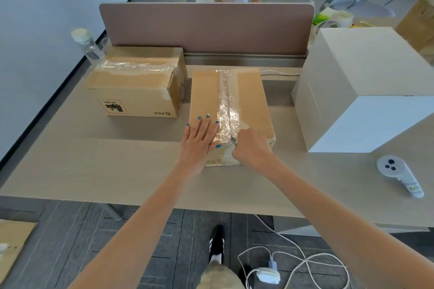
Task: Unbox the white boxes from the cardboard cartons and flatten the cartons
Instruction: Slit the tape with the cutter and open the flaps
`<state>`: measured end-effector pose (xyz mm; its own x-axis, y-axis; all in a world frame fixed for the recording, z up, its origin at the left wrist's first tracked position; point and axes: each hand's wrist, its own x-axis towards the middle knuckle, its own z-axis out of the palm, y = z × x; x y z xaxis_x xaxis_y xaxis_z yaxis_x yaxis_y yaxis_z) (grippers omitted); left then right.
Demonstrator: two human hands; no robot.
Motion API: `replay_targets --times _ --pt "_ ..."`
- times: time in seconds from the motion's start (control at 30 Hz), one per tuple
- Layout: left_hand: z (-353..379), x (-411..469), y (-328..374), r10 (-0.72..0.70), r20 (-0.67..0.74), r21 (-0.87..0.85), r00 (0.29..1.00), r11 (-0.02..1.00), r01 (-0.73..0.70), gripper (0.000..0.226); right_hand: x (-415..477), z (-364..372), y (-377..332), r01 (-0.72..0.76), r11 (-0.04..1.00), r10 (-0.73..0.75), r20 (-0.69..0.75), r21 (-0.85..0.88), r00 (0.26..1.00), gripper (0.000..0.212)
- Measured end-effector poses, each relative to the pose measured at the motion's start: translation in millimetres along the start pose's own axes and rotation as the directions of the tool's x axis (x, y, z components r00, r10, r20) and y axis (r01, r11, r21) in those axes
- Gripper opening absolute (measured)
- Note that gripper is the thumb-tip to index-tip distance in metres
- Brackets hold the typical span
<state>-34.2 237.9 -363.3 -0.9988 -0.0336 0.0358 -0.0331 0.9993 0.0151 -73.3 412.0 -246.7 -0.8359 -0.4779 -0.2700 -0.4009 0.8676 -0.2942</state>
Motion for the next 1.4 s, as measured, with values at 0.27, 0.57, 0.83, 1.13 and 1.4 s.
replay_targets --times 0.27,0.57,0.83,1.13,1.4 --pt "-5 3 -4 0.001 0.026 -0.001 1.000 1.000 -0.001 0.065 -2 11 7 0.005 1.000 -0.005 -0.006 -0.001 1.000 0.012" --pt "-6 -7 1 0.094 -0.200 -0.166 0.975 0.978 -0.128 0.050 -25 52 51 0.123 0.990 -0.138 -0.283 -0.072 0.949 0.014" --pt "-2 -33 32 0.090 -0.285 -0.211 0.954 0.965 -0.155 0.047 -41 118 110 0.235 0.953 -0.278 -0.246 -0.189 0.929 0.012" --pt "7 -34 36 0.046 -0.314 -0.215 0.948 0.970 -0.118 0.047 -55 184 157 0.277 0.894 -0.313 -0.048 -0.351 0.949 0.048" --pt "11 -34 37 0.034 -0.327 -0.219 0.944 0.969 -0.111 0.046 -53 193 171 0.249 0.883 -0.286 -0.035 -0.398 0.958 0.059"
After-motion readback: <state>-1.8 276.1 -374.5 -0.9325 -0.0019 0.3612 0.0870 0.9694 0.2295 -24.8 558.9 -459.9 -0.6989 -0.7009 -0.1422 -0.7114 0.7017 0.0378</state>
